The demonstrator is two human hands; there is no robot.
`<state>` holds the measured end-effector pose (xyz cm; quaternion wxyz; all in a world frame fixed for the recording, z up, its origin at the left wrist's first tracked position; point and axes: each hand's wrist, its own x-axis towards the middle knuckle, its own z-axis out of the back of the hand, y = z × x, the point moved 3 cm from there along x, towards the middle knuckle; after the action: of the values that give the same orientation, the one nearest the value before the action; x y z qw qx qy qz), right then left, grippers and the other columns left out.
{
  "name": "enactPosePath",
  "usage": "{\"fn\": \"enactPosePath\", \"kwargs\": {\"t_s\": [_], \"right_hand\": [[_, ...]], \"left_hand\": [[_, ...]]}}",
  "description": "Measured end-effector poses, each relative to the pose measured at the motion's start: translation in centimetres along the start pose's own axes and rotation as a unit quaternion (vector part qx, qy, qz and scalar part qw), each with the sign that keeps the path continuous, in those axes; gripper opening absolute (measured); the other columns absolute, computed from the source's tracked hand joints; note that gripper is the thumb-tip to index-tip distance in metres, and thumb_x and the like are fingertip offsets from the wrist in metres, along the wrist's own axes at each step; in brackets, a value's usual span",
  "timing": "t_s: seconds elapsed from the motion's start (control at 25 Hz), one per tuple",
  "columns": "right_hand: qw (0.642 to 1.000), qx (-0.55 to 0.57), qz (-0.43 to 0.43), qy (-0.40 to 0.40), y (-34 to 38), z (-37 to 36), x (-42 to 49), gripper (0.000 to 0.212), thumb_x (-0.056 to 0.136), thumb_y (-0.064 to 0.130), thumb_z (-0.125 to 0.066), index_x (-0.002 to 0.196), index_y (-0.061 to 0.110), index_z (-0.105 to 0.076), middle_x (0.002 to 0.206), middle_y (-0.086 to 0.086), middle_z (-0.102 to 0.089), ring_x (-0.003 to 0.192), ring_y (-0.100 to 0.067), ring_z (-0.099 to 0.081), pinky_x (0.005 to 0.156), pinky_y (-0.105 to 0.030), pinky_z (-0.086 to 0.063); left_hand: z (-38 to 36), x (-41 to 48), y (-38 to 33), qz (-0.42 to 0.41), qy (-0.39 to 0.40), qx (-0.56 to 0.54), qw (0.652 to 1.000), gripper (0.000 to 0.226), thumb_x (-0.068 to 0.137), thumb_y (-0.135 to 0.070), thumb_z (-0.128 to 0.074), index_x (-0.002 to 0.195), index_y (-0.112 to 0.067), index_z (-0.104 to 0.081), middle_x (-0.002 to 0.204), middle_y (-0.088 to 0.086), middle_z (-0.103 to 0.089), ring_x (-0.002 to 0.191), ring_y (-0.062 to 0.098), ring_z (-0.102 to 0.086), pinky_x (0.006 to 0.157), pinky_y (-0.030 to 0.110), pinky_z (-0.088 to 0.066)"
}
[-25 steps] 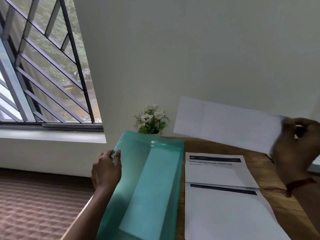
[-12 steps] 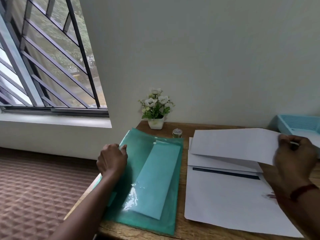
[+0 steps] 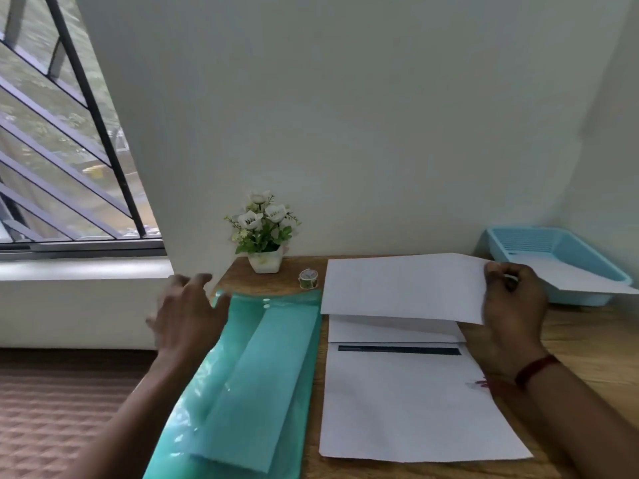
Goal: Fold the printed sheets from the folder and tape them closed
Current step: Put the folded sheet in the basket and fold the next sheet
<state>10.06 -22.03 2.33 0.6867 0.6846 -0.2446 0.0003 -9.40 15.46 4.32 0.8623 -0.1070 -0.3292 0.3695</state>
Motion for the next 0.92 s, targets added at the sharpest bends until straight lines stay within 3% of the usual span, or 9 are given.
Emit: {"fn": "enactPosePath", "kwargs": {"t_s": [0.08, 0.16, 0.28, 0.32, 0.4, 0.52, 0.68, 0.8, 0.92], "right_hand": [[1.000, -0.003, -0.001, 0.001, 0.2, 0.0, -0.1, 0.016, 0.097, 0.021, -0.056, 0.104, 0.007, -0.059, 0.104, 0.001, -0.054, 0.101, -0.010, -0.046, 0.085, -0.024, -0.036], [1.000, 0.005, -0.008, -0.003, 0.3, -0.1, -0.1, 0.016, 0.097, 0.022, -0.057, 0.103, 0.007, -0.060, 0.100, 0.001, -0.055, 0.097, -0.012, -0.048, 0.083, -0.024, -0.038], [0.998, 0.041, -0.037, 0.000, 0.2, -0.7, -0.9, 0.013, 0.096, 0.026, -0.058, 0.093, 0.014, -0.060, 0.089, 0.004, -0.060, 0.092, -0.019, -0.057, 0.076, -0.029, -0.047], [0.998, 0.046, -0.050, 0.009, 0.0, -1.1, -1.4, 0.012, 0.095, 0.029, -0.058, 0.089, 0.019, -0.060, 0.089, 0.004, -0.062, 0.092, -0.020, -0.060, 0.078, -0.034, -0.052], [0.994, 0.061, -0.079, 0.035, -0.1, -1.9, -2.5, 0.013, 0.095, 0.033, -0.057, 0.086, 0.025, -0.059, 0.094, -0.001, -0.065, 0.090, -0.023, -0.064, 0.079, -0.042, -0.056], [0.987, 0.094, -0.112, 0.071, 0.0, -2.6, -3.3, 0.014, 0.096, 0.036, -0.057, 0.092, 0.023, -0.061, 0.097, -0.004, -0.066, 0.088, -0.023, -0.065, 0.070, -0.037, -0.057], [0.960, 0.137, -0.185, 0.161, -0.2, -2.9, -3.0, 0.022, 0.092, 0.033, -0.062, 0.101, 0.013, -0.063, 0.099, -0.008, -0.069, 0.085, -0.025, -0.065, 0.061, -0.032, -0.053], [0.909, 0.234, -0.245, 0.244, -0.3, -3.1, -2.7, 0.044, 0.084, 0.028, -0.069, 0.118, 0.001, -0.058, 0.111, -0.017, -0.070, 0.097, -0.032, -0.067, 0.069, -0.037, -0.058], [0.873, 0.282, -0.269, 0.292, -0.2, -3.3, -2.8, 0.054, 0.081, 0.029, -0.067, 0.127, 0.003, -0.056, 0.118, -0.018, -0.068, 0.113, -0.035, -0.063, 0.082, -0.042, -0.057]], "left_hand": [[1.7, -1.2, -6.3, -0.188, -0.018, -0.099, 0.977, 0.053, 0.081, -0.046, -0.072, 0.124, -0.019, -0.062, 0.120, 0.010, -0.055, 0.110, 0.029, -0.053, 0.088, 0.043, -0.049], [2.4, -4.1, -12.7, -0.374, 0.021, -0.102, 0.922, 0.073, 0.079, -0.059, -0.067, 0.138, -0.022, -0.049, 0.134, 0.008, -0.048, 0.122, 0.023, -0.045, 0.099, 0.038, -0.044], [-0.6, -7.6, -18.6, -0.513, 0.107, -0.020, 0.852, 0.110, 0.073, -0.074, -0.061, 0.154, -0.027, -0.004, 0.158, 0.010, -0.015, 0.145, 0.028, -0.013, 0.120, 0.047, -0.010], [-1.9, -8.1, -19.7, -0.525, 0.121, -0.002, 0.842, 0.119, 0.070, -0.075, -0.063, 0.154, -0.027, 0.006, 0.160, 0.011, -0.007, 0.147, 0.031, -0.004, 0.120, 0.051, 0.000], [-4.0, -8.2, -21.2, -0.545, 0.118, 0.026, 0.830, 0.126, 0.067, -0.076, -0.065, 0.153, -0.025, 0.012, 0.160, 0.014, -0.006, 0.147, 0.035, -0.003, 0.118, 0.058, 0.004], [-5.5, -7.4, -21.6, -0.553, 0.121, 0.033, 0.824, 0.121, 0.069, -0.073, -0.063, 0.154, -0.023, 0.008, 0.153, 0.013, -0.020, 0.142, 0.033, -0.017, 0.116, 0.062, 0.004], [-6.2, -5.9, -20.3, -0.530, 0.152, 0.043, 0.833, 0.114, 0.072, -0.065, -0.062, 0.153, -0.027, 0.009, 0.150, 0.006, -0.019, 0.140, 0.027, -0.016, 0.117, 0.060, 0.008], [-6.4, -5.0, -19.5, -0.504, 0.192, 0.056, 0.840, 0.113, 0.074, -0.060, -0.062, 0.151, -0.028, 0.014, 0.150, 0.001, -0.015, 0.140, 0.024, -0.011, 0.117, 0.056, 0.011], [-6.8, -4.9, -19.1, -0.496, 0.231, 0.043, 0.836, 0.114, 0.075, -0.054, -0.065, 0.150, -0.029, 0.017, 0.148, -0.001, -0.015, 0.140, 0.022, -0.009, 0.118, 0.053, 0.014]]}}
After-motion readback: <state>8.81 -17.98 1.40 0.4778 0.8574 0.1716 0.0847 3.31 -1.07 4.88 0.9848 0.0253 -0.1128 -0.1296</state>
